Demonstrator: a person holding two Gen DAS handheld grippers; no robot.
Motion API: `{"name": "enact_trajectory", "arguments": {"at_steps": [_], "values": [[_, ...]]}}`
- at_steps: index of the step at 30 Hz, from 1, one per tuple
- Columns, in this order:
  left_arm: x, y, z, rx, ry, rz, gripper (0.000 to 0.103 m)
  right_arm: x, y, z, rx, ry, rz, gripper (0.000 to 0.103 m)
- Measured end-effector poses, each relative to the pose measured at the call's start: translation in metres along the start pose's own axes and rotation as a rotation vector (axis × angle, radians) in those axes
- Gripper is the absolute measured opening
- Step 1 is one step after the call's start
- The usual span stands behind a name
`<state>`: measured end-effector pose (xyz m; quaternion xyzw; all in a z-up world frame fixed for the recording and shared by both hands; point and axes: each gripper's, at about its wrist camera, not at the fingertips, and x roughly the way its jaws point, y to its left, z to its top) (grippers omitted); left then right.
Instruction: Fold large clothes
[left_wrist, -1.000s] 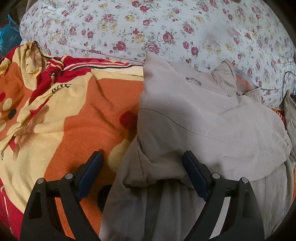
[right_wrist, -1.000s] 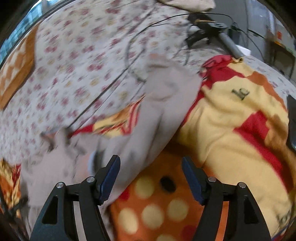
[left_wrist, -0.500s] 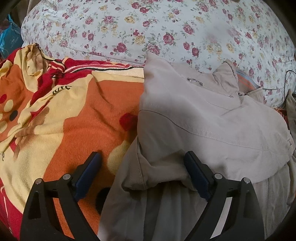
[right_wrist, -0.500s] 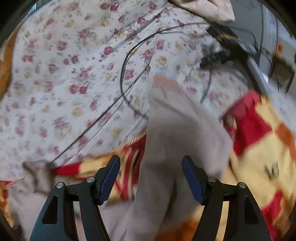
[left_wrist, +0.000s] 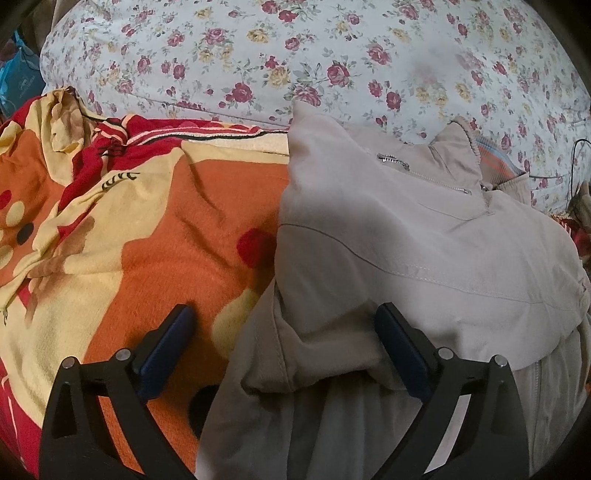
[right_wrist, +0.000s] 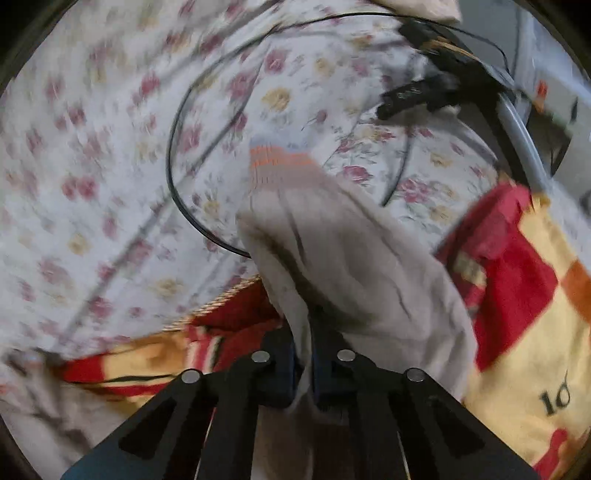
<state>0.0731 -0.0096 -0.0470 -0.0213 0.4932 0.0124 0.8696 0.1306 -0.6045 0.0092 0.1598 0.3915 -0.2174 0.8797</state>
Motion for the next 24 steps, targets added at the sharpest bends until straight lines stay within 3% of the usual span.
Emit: {"name": "enact_trajectory", "arguments": {"at_steps": [5, 9, 12, 15, 16, 17, 19, 21, 24], "values": [[-0.009, 0.009, 0.004, -0.048, -0.009, -0.040, 0.099, -0.066, -0.008, -0.007, 0.030, -0.039, 0.285, 0.003], [-0.032, 0.021, 0.008, -0.113, -0.078, -0.111, 0.099, -0.126, 0.018, -0.009, -0.040, -0.078, 0.470, 0.000], [-0.042, 0.023, 0.008, -0.114, -0.111, -0.114, 0.099, -0.166, 0.050, -0.011, -0.122, -0.101, 0.578, 0.000], [-0.038, 0.026, 0.005, -0.125, -0.081, -0.118, 0.099, -0.182, 0.093, -0.019, -0.258, -0.141, 0.477, 0.003], [-0.037, 0.029, 0.004, -0.135, -0.073, -0.124, 0.099, -0.178, 0.102, -0.018, -0.276, -0.145, 0.444, 0.014], [-0.036, 0.030, 0.004, -0.147, -0.066, -0.131, 0.099, -0.170, 0.108, -0.020, -0.294, -0.134, 0.410, 0.044], [-0.036, 0.033, 0.004, -0.161, -0.059, -0.134, 0.099, -0.144, 0.119, -0.024, -0.307, -0.098, 0.302, 0.073], [-0.033, 0.032, 0.004, -0.161, -0.052, -0.132, 0.099, -0.122, 0.121, -0.032, -0.323, -0.070, 0.234, 0.073], [-0.028, 0.026, 0.003, -0.139, -0.035, -0.127, 0.099, -0.094, 0.123, -0.039, -0.314, 0.005, 0.226, 0.073]]}}
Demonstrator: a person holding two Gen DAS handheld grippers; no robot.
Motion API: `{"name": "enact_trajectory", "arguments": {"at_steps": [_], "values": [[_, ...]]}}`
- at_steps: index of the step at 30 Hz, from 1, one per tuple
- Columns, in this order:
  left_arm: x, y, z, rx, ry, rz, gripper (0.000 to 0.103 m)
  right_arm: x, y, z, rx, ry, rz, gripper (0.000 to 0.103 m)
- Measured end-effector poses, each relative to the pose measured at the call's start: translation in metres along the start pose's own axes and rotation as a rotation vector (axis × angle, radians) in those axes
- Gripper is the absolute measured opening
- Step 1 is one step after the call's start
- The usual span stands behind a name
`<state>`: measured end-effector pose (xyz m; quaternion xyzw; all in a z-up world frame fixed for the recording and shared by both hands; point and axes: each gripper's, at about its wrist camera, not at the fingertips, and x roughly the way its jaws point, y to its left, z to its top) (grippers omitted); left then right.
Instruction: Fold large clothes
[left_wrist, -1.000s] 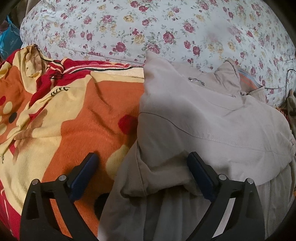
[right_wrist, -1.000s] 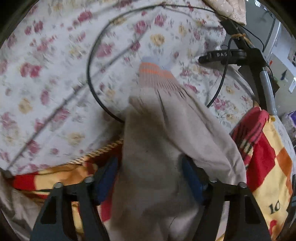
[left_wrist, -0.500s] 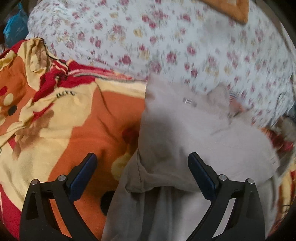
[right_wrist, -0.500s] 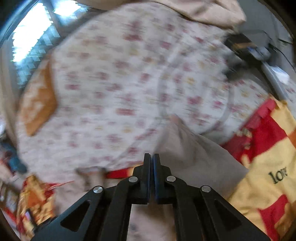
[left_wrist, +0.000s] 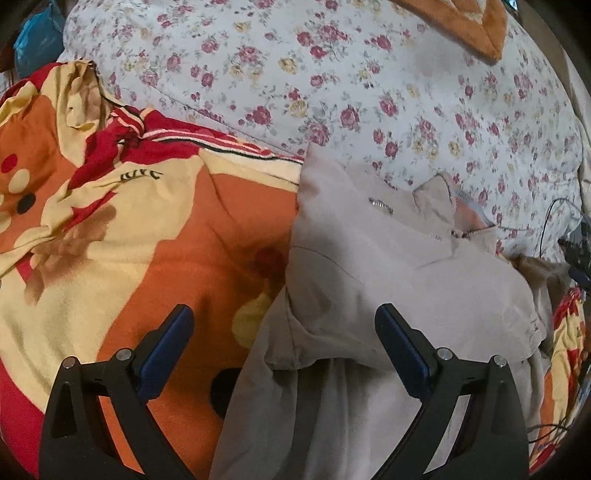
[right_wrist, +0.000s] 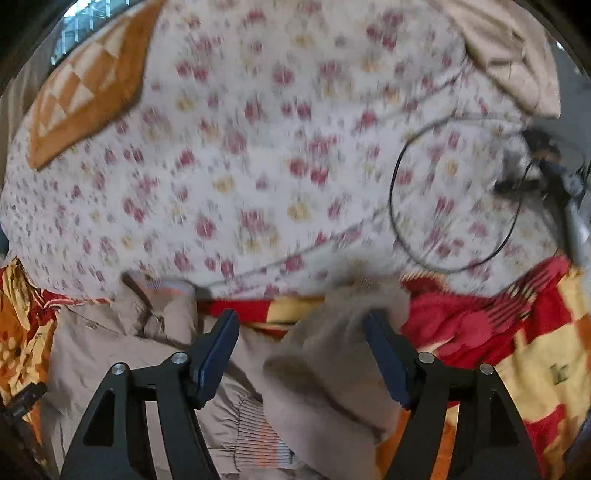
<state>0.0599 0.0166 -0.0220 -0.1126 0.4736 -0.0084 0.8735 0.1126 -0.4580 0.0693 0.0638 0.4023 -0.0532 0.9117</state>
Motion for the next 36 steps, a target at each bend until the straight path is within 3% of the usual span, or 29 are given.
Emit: {"name": "enact_trajectory", "arguments": {"at_steps": [2, 6, 10, 13, 15, 17, 21, 24, 27, 29, 30, 31, 32, 36], "values": [[0.004, -0.003, 0.000, 0.009, 0.010, 0.005, 0.099, 0.010, -0.001, -0.003, 0.025, 0.017, 0.026, 0.073], [0.009, -0.009, -0.003, 0.036, 0.025, 0.013, 0.099, 0.026, 0.021, -0.002, -0.053, 0.023, -0.025, 0.073], [0.010, -0.008, -0.002, 0.037, 0.029, 0.014, 0.099, 0.021, 0.057, 0.000, -0.177, -0.061, -0.058, 0.072], [0.013, -0.007, -0.002, 0.035, 0.034, 0.017, 0.099, 0.013, 0.082, -0.004, -0.263, -0.138, -0.007, 0.079], [0.015, -0.007, -0.002, 0.038, 0.043, 0.021, 0.099, 0.028, 0.093, -0.008, -0.314, -0.075, 0.040, 0.076], [0.016, -0.006, -0.002, 0.036, 0.046, 0.024, 0.099, 0.053, 0.080, -0.009, -0.260, 0.014, -0.005, 0.072], [0.015, -0.006, -0.001, 0.024, 0.045, 0.021, 0.099, 0.078, -0.002, -0.007, -0.036, 0.064, -0.092, 0.070], [0.017, -0.009, -0.002, 0.033, 0.050, 0.027, 0.099, 0.085, -0.037, -0.014, 0.002, 0.094, -0.133, 0.072], [0.020, -0.011, -0.004, 0.047, 0.054, 0.039, 0.099, 0.095, -0.045, -0.020, -0.040, 0.127, -0.161, 0.072], [0.020, -0.011, -0.004, 0.049, 0.052, 0.043, 0.099, 0.106, -0.045, -0.023, -0.067, 0.152, -0.225, 0.063], [0.019, -0.011, -0.003, 0.047, 0.051, 0.041, 0.099, 0.111, -0.046, -0.025, -0.072, 0.167, -0.246, 0.052], [0.018, -0.010, -0.003, 0.043, 0.047, 0.040, 0.099, 0.113, -0.048, -0.025, -0.067, 0.176, -0.253, 0.024], [0.017, -0.009, -0.002, 0.037, 0.043, 0.038, 0.099, 0.111, -0.050, -0.025, -0.047, 0.173, -0.236, 0.012], [0.007, -0.003, 0.003, 0.008, 0.015, 0.020, 0.099, 0.063, -0.067, -0.020, 0.117, 0.071, -0.026, 0.005]]}}
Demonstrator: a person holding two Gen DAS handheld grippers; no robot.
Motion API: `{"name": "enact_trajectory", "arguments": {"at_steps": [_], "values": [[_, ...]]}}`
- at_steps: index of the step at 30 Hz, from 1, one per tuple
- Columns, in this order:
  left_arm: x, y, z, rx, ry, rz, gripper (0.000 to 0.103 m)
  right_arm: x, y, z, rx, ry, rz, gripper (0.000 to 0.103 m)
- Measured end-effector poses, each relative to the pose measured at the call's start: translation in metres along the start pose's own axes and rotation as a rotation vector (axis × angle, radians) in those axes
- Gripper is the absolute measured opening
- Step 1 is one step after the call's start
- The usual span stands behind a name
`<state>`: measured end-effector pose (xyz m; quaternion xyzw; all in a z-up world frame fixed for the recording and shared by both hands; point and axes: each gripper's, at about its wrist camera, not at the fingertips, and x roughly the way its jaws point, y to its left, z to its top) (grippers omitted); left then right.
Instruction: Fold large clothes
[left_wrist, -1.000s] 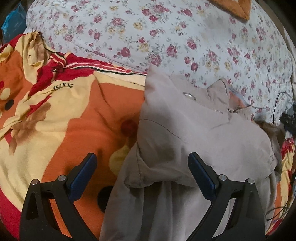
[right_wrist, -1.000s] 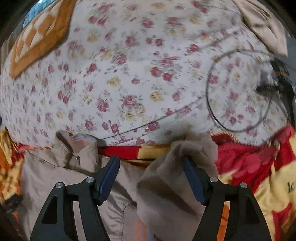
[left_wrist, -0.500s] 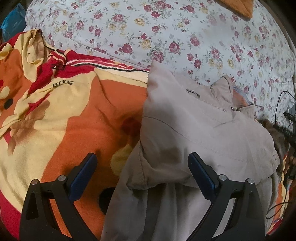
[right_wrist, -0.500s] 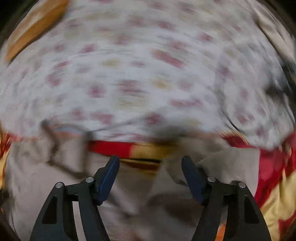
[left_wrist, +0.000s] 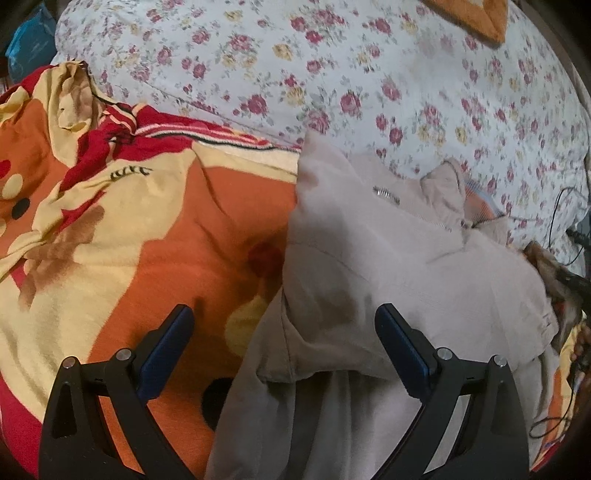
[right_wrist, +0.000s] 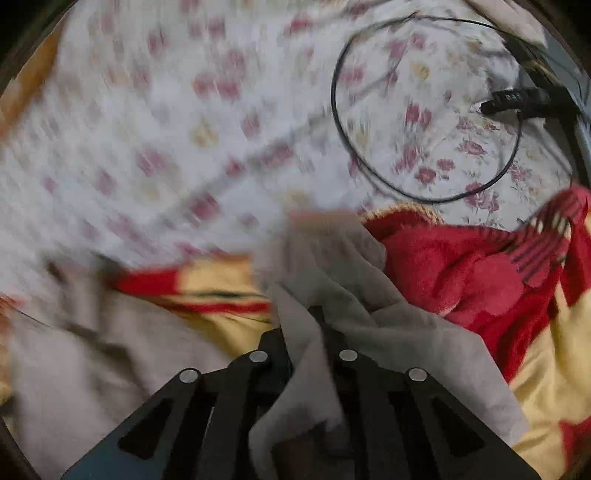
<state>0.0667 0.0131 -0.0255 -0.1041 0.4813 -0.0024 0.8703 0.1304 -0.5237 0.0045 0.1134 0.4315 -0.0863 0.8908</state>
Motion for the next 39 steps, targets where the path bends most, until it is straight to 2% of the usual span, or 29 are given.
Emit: {"name": "enact_trajectory", "arguments": {"at_steps": [4, 7, 9, 10, 11, 12, 13, 14, 15, 17, 20, 23, 26, 29, 32, 34, 36, 37, 38, 39], "values": [[-0.011, 0.005, 0.004, -0.024, -0.030, -0.019, 0.099, -0.062, 0.003, 0.011, 0.063, -0.082, 0.250, 0.003], [-0.016, 0.008, 0.005, -0.046, -0.048, -0.044, 0.099, -0.106, 0.030, 0.010, 0.041, -0.126, 0.457, 0.003], [-0.018, 0.010, 0.005, -0.058, -0.055, -0.061, 0.099, -0.118, 0.061, 0.006, 0.006, -0.130, 0.577, 0.003], [-0.018, 0.012, 0.005, -0.067, -0.061, -0.078, 0.099, -0.124, 0.081, -0.001, -0.035, -0.125, 0.647, 0.006], [-0.019, 0.013, 0.005, -0.075, -0.063, -0.096, 0.099, -0.126, 0.093, -0.008, -0.067, -0.110, 0.678, 0.014], [-0.019, 0.014, 0.005, -0.085, -0.060, -0.117, 0.099, -0.129, 0.112, -0.021, -0.108, -0.082, 0.687, 0.019], [-0.020, 0.015, 0.005, -0.097, -0.051, -0.150, 0.099, -0.122, 0.129, -0.032, -0.156, -0.043, 0.678, 0.039], [-0.021, 0.015, 0.005, -0.106, -0.046, -0.177, 0.099, -0.115, 0.142, -0.043, -0.196, 0.009, 0.660, 0.048], [-0.022, 0.016, 0.004, -0.111, -0.042, -0.204, 0.099, -0.107, 0.153, -0.057, -0.240, 0.067, 0.635, 0.048], [-0.025, 0.013, 0.003, -0.109, -0.039, -0.248, 0.099, -0.104, 0.159, -0.078, -0.279, 0.093, 0.607, 0.048], [-0.030, -0.001, 0.004, -0.077, -0.034, -0.284, 0.099, -0.107, 0.144, -0.097, -0.251, 0.091, 0.578, 0.049], [-0.038, -0.022, 0.012, -0.021, -0.044, -0.298, 0.100, -0.126, 0.117, -0.110, -0.188, 0.054, 0.580, 0.060], [-0.035, -0.053, 0.020, 0.065, -0.015, -0.314, 0.103, -0.135, 0.093, -0.116, -0.118, 0.019, 0.579, 0.064], [-0.005, -0.084, 0.029, 0.076, 0.057, -0.295, 0.103, -0.135, 0.070, -0.124, -0.052, 0.019, 0.591, 0.065], [0.030, -0.100, 0.032, 0.037, 0.138, -0.279, 0.103, -0.138, 0.054, -0.133, -0.034, 0.017, 0.572, 0.067], [0.050, -0.109, 0.032, 0.001, 0.167, -0.235, 0.102, -0.142, 0.045, -0.138, -0.030, 0.014, 0.568, 0.068], [0.055, -0.120, 0.031, -0.001, 0.153, -0.231, 0.085, -0.145, 0.035, -0.144, -0.022, 0.012, 0.564, 0.069], [0.055, -0.124, 0.031, 0.014, 0.154, -0.233, 0.055, -0.146, 0.029, -0.146, -0.014, 0.011, 0.561, 0.069], [0.054, -0.135, 0.031, 0.051, 0.163, -0.224, 0.018, -0.146, 0.025, -0.146, -0.007, 0.007, 0.559, 0.070], [0.050, -0.143, 0.031, 0.079, 0.157, -0.207, 0.013, -0.147, 0.021, -0.148, 0.001, 0.003, 0.557, 0.070]]}}
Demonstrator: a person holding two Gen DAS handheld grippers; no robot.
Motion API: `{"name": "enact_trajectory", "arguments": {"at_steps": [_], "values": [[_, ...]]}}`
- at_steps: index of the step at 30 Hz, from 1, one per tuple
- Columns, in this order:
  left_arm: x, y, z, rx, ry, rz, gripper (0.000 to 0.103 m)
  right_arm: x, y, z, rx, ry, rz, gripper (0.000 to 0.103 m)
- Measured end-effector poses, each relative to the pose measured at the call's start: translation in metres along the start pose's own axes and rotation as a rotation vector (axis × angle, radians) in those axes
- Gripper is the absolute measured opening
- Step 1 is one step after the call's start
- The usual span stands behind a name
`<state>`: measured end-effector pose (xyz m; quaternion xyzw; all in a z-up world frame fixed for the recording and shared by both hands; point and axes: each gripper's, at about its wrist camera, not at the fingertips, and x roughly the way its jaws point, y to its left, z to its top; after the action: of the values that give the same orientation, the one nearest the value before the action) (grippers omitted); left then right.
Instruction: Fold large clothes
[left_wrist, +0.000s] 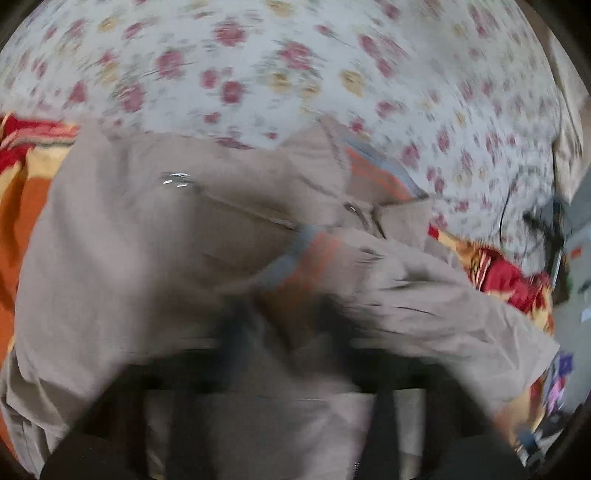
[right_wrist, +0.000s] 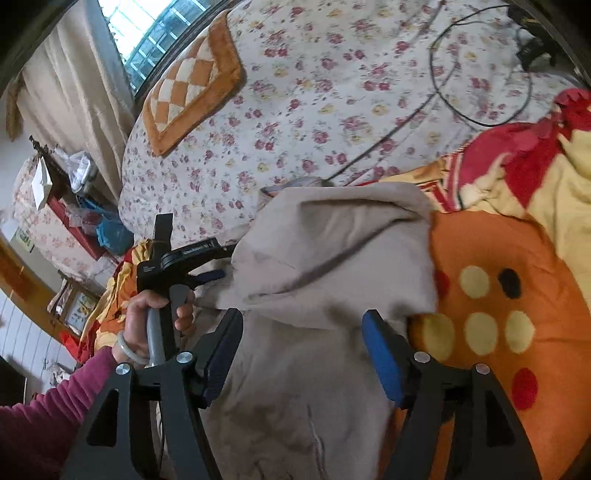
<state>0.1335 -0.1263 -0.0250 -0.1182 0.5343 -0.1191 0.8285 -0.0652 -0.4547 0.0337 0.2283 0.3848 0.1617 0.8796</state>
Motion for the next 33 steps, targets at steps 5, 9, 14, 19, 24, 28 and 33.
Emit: {"name": "enact_trajectory", "arguments": {"at_steps": [5, 9, 14, 19, 24, 28, 33], "values": [[-0.070, -0.015, 0.015, 0.043, -0.183, -0.073, 0.006, -0.001, -0.006, 0.002, 0.000, -0.001, -0.037, 0.071], [-0.135, 0.019, 0.027, -0.018, -0.315, -0.006, 0.006, 0.004, 0.005, 0.005, -0.067, -0.004, -0.095, 0.071], [-0.119, 0.079, 0.007, -0.104, -0.199, 0.137, 0.006, 0.027, 0.010, 0.004, -0.134, 0.044, -0.200, 0.071], [-0.102, 0.102, -0.017, -0.156, -0.150, 0.123, 0.006, 0.054, 0.011, 0.012, -0.129, 0.089, -0.221, 0.071], [-0.116, 0.113, -0.006, -0.202, -0.190, 0.106, 0.006, 0.083, 0.015, 0.013, -0.217, 0.178, -0.342, 0.071], [-0.133, 0.122, 0.007, -0.232, -0.240, 0.117, 0.005, 0.085, 0.015, 0.003, -0.250, 0.193, -0.305, 0.071], [-0.123, 0.114, 0.003, -0.230, -0.192, 0.081, 0.006, 0.102, 0.007, 0.013, -0.279, 0.095, -0.489, 0.057]]}}
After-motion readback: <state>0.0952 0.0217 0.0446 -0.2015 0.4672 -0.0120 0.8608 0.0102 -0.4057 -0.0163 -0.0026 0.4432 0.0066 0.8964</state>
